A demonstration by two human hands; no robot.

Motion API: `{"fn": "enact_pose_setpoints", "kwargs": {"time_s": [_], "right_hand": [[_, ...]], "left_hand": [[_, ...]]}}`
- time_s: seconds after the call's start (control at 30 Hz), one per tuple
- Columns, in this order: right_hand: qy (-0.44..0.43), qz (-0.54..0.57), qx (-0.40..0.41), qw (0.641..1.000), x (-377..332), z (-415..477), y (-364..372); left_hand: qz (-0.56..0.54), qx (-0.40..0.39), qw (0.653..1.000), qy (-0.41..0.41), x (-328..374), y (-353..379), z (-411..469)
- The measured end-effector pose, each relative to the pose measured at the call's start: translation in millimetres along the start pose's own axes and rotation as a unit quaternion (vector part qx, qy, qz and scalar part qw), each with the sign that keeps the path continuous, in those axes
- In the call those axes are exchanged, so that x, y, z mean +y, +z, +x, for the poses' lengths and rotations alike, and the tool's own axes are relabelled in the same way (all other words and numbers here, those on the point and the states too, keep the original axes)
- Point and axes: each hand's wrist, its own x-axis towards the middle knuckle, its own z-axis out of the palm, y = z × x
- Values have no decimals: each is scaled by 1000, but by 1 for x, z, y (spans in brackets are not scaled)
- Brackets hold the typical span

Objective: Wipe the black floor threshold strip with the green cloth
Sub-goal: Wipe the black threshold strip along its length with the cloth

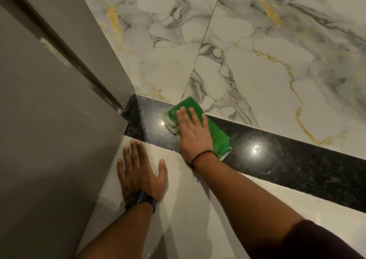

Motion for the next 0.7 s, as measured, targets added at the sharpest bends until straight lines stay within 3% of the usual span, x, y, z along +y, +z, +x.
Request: {"fn": "enact_pose_setpoints", "kwargs": {"time_s": [0.1,0.23,0.3,0.5,0.7], "right_hand": [[-121,-11,-26,992,-8,-15,3],[-246,-2,-55,968,44,-56,-7],[-227,-4,-42,973,71,-68,-11],[-26,-20,-4,999,57,-38,-9],[8,10,-10,1000,-14,34,3]], "left_hand": [[5,0,1000,0,-4,1,2],[0,3,1000,-1,-4,2,0],[-8,8,1000,-5,-4,2,2],[-9,14,1000,0,-3,6,2],[-11,6,1000,-7,0,-1,2]]}}
